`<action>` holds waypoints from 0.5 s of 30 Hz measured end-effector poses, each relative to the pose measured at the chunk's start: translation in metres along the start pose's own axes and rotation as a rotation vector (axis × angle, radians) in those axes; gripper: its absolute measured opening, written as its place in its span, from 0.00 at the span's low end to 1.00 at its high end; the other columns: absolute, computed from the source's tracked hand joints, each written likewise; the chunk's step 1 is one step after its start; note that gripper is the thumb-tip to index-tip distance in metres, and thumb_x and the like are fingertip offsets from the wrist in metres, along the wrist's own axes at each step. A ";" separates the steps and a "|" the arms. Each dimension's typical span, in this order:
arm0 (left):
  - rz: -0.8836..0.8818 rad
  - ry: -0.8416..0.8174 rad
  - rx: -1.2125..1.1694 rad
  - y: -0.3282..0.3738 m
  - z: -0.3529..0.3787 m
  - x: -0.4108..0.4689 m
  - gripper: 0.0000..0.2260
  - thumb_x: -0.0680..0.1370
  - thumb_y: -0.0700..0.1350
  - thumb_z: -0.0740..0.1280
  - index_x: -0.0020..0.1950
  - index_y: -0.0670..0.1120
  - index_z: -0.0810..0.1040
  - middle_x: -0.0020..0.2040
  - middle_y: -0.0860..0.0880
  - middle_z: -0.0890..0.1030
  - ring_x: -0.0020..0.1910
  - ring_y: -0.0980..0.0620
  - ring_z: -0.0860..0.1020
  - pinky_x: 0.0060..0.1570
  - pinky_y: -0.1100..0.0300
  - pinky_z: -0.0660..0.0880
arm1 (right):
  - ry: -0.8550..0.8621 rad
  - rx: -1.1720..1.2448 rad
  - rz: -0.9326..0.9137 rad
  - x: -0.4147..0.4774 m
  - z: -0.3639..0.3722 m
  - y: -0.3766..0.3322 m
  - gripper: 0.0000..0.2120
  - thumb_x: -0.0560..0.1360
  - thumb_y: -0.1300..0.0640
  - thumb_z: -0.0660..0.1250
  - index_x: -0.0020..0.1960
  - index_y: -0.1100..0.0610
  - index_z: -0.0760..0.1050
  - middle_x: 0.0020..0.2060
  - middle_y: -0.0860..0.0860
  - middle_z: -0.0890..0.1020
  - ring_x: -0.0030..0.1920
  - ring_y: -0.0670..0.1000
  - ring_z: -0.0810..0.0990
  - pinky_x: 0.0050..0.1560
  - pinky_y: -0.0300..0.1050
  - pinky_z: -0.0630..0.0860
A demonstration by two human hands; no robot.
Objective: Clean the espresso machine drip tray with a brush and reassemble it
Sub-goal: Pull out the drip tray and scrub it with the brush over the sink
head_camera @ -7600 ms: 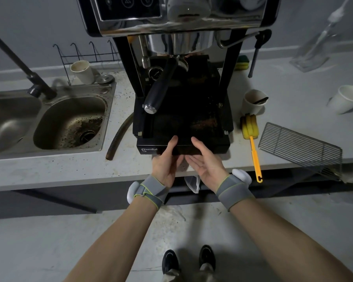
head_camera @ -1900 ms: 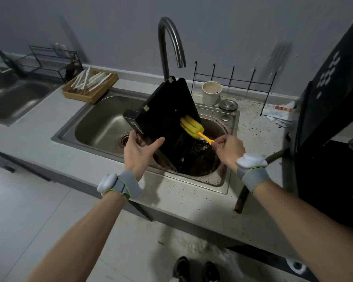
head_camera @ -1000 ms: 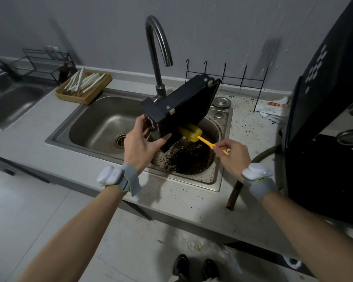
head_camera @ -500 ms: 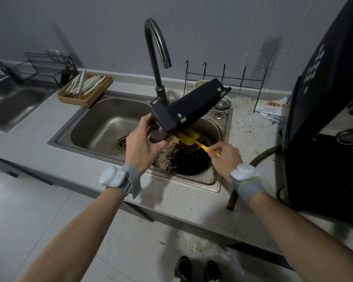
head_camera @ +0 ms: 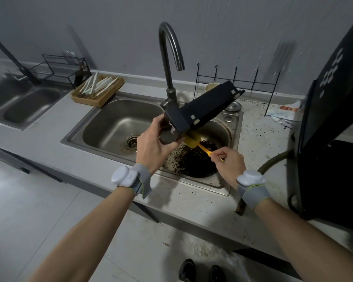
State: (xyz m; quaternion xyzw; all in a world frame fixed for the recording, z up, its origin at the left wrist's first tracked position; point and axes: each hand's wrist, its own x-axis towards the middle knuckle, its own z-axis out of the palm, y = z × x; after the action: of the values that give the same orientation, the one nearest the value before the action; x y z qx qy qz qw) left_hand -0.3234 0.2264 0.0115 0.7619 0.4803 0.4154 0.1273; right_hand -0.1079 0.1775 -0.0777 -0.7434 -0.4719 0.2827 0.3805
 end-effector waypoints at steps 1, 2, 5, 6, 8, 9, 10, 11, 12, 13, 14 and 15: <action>-0.002 0.000 0.000 -0.001 0.001 -0.001 0.29 0.70 0.56 0.78 0.65 0.47 0.72 0.51 0.58 0.80 0.49 0.56 0.81 0.51 0.50 0.80 | 0.001 -0.048 0.011 0.000 -0.005 0.003 0.05 0.76 0.51 0.68 0.46 0.50 0.82 0.42 0.46 0.84 0.46 0.50 0.81 0.46 0.47 0.78; -0.003 0.001 0.001 -0.002 0.001 -0.002 0.29 0.70 0.56 0.78 0.65 0.47 0.72 0.51 0.57 0.81 0.49 0.56 0.81 0.51 0.51 0.80 | 0.016 -0.091 0.030 0.001 -0.011 0.007 0.05 0.76 0.50 0.68 0.46 0.50 0.81 0.42 0.46 0.83 0.46 0.51 0.81 0.46 0.47 0.78; 0.002 -0.007 0.011 -0.004 0.003 -0.002 0.29 0.70 0.55 0.77 0.65 0.47 0.71 0.52 0.54 0.82 0.50 0.54 0.81 0.52 0.51 0.80 | 0.106 -0.142 0.047 0.003 -0.026 0.019 0.05 0.76 0.49 0.68 0.46 0.48 0.80 0.43 0.46 0.83 0.46 0.53 0.80 0.44 0.46 0.77; 0.000 -0.008 0.007 -0.004 0.003 -0.001 0.29 0.70 0.55 0.77 0.65 0.47 0.71 0.53 0.53 0.83 0.50 0.54 0.81 0.52 0.50 0.80 | 0.141 -0.096 0.027 0.002 -0.029 0.020 0.03 0.76 0.49 0.68 0.45 0.47 0.79 0.41 0.45 0.83 0.44 0.52 0.80 0.42 0.44 0.76; -0.019 0.002 -0.010 -0.002 0.006 0.001 0.28 0.70 0.55 0.77 0.64 0.46 0.72 0.52 0.54 0.83 0.50 0.55 0.81 0.53 0.51 0.80 | 0.182 0.067 -0.026 0.000 -0.029 0.015 0.04 0.76 0.50 0.69 0.43 0.44 0.78 0.38 0.40 0.82 0.42 0.45 0.81 0.39 0.37 0.73; -0.028 0.009 -0.021 0.000 0.007 0.001 0.28 0.69 0.55 0.78 0.63 0.46 0.72 0.51 0.55 0.82 0.49 0.58 0.80 0.53 0.53 0.80 | 0.179 0.131 -0.042 -0.001 -0.025 0.010 0.04 0.76 0.51 0.70 0.43 0.44 0.79 0.38 0.41 0.83 0.42 0.43 0.81 0.39 0.34 0.72; -0.034 0.017 -0.031 0.002 0.009 0.001 0.28 0.69 0.56 0.78 0.63 0.47 0.72 0.51 0.57 0.81 0.49 0.61 0.79 0.53 0.56 0.79 | 0.164 0.162 -0.043 -0.001 -0.021 0.007 0.03 0.76 0.52 0.70 0.44 0.45 0.80 0.38 0.42 0.84 0.43 0.43 0.81 0.41 0.35 0.73; -0.038 0.024 -0.040 0.003 0.010 0.002 0.28 0.69 0.56 0.78 0.63 0.47 0.72 0.50 0.58 0.81 0.49 0.63 0.78 0.53 0.58 0.79 | 0.139 0.165 -0.039 0.000 -0.016 0.005 0.02 0.76 0.52 0.70 0.44 0.47 0.81 0.39 0.44 0.84 0.43 0.45 0.82 0.43 0.38 0.75; -0.044 0.027 -0.049 0.004 0.010 0.002 0.28 0.69 0.57 0.77 0.62 0.48 0.72 0.51 0.59 0.81 0.49 0.63 0.78 0.53 0.60 0.79 | 0.111 0.140 -0.036 0.000 -0.011 0.004 0.03 0.76 0.52 0.70 0.45 0.49 0.81 0.40 0.45 0.85 0.44 0.46 0.82 0.44 0.42 0.77; -0.050 0.032 -0.060 0.005 0.010 0.002 0.28 0.69 0.58 0.77 0.62 0.48 0.72 0.51 0.58 0.81 0.50 0.63 0.79 0.53 0.61 0.78 | 0.078 0.097 -0.030 0.000 -0.008 0.005 0.03 0.76 0.52 0.69 0.45 0.49 0.81 0.40 0.45 0.85 0.45 0.47 0.82 0.44 0.45 0.78; -0.053 0.033 -0.071 0.005 0.010 0.002 0.28 0.69 0.58 0.77 0.62 0.48 0.72 0.52 0.57 0.82 0.50 0.63 0.79 0.54 0.61 0.78 | 0.047 0.048 -0.017 0.001 -0.007 0.007 0.04 0.76 0.51 0.69 0.45 0.50 0.82 0.40 0.45 0.85 0.45 0.48 0.82 0.45 0.47 0.79; -0.052 0.030 -0.074 0.005 0.010 0.002 0.28 0.69 0.57 0.77 0.63 0.48 0.72 0.52 0.57 0.82 0.50 0.63 0.79 0.54 0.61 0.78 | 0.029 0.001 -0.001 0.001 -0.009 0.009 0.05 0.76 0.51 0.69 0.44 0.49 0.82 0.41 0.45 0.85 0.45 0.49 0.81 0.45 0.47 0.79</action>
State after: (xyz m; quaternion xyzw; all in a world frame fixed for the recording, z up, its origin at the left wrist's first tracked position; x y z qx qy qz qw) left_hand -0.3126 0.2274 0.0094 0.7376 0.4862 0.4408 0.1593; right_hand -0.0956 0.1731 -0.0804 -0.7470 -0.4665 0.2722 0.3877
